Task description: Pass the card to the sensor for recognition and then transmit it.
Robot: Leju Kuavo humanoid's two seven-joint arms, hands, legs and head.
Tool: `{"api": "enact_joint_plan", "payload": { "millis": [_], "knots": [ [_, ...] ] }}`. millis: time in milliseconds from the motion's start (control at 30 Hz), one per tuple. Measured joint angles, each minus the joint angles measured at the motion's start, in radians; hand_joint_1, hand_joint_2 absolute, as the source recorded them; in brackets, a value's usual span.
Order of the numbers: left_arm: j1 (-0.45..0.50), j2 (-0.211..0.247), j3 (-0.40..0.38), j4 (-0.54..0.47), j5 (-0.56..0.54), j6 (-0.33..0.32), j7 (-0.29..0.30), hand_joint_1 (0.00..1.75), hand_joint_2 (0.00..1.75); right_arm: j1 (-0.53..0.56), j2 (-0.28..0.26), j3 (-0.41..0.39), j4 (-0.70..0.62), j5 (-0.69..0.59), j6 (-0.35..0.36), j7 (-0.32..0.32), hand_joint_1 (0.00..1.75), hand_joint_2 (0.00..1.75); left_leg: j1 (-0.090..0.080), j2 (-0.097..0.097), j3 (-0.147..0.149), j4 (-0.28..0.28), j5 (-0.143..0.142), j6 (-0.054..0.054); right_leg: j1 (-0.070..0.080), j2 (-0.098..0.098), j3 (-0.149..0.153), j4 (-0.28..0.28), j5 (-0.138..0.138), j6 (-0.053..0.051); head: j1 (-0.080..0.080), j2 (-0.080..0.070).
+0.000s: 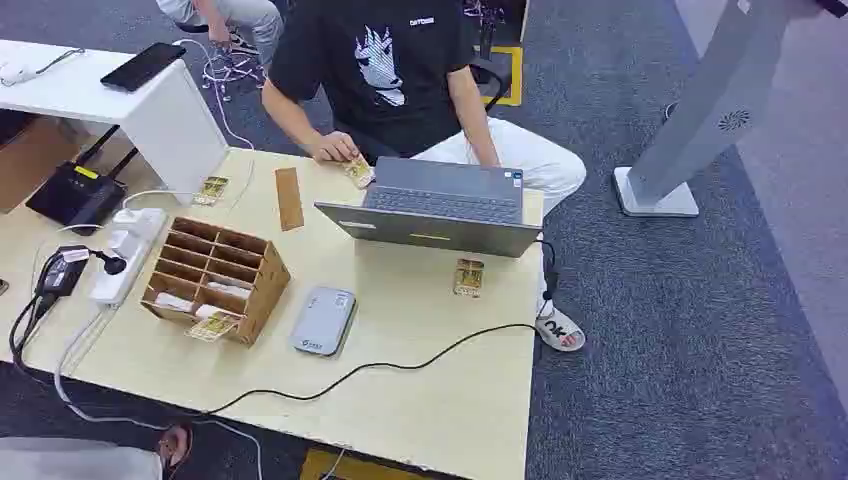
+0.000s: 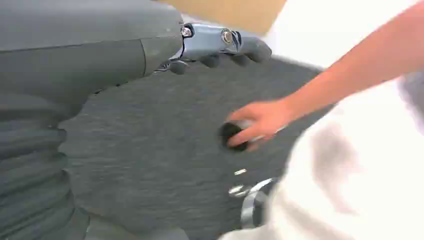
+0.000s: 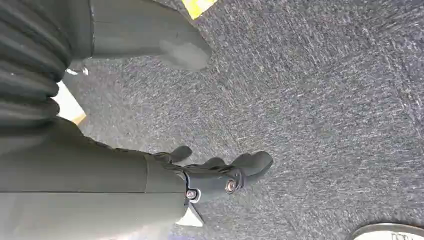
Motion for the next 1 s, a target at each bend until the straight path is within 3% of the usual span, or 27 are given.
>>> {"api": "enact_joint_plan", "payload": {
  "millis": [100, 367, 567, 800, 1000],
  "knots": [
    [0.004, -0.028, -0.001, -0.169, 0.064, -0.012, -0.002, 0.00, 1.75, 0.000, 0.000, -0.006, 0.000, -0.001, 0.003, -0.006, 0.00, 1.75, 0.000, 0.000, 0.000, 0.000, 0.000, 0.000, 0.000, 0.000, 0.000, 0.000, 0.000, 0.000, 0.000, 0.000],
    [0.044, -0.129, -0.062, -0.553, 0.085, -0.059, -0.008, 0.00, 1.75, 0.000, 0.000, -0.012, 0.000, -0.005, 0.005, -0.016, 0.00, 1.75, 0.000, 0.000, 0.001, 0.001, 0.000, 0.000, 0.000, 0.000, 0.001, 0.000, 0.000, 0.000, 0.001, 0.000],
    [0.159, -0.161, -0.266, -0.880, 0.088, -0.048, -0.009, 0.00, 1.75, -0.001, 0.001, -0.021, 0.000, -0.013, 0.019, -0.020, 0.00, 1.75, 0.000, 0.000, 0.001, 0.002, 0.000, 0.000, 0.000, 0.000, 0.001, 0.000, 0.000, 0.000, 0.002, 0.000],
    [0.193, -0.169, -0.364, -1.019, 0.088, -0.043, -0.009, 0.00, 1.75, 0.000, 0.002, -0.028, 0.000, -0.013, 0.021, -0.020, 0.00, 1.75, 0.000, 0.000, 0.001, 0.001, 0.000, 0.000, 0.000, 0.000, 0.002, 0.000, 0.000, 0.000, 0.002, 0.000],
    [0.203, -0.168, -0.394, -1.067, 0.078, -0.043, -0.008, 0.00, 1.75, 0.000, 0.002, -0.029, 0.000, -0.013, 0.021, -0.020, 0.00, 1.75, 0.000, 0.000, 0.001, 0.002, 0.000, 0.000, 0.000, 0.000, 0.002, 0.000, 0.000, 0.000, 0.002, 0.000]
  ]
}}
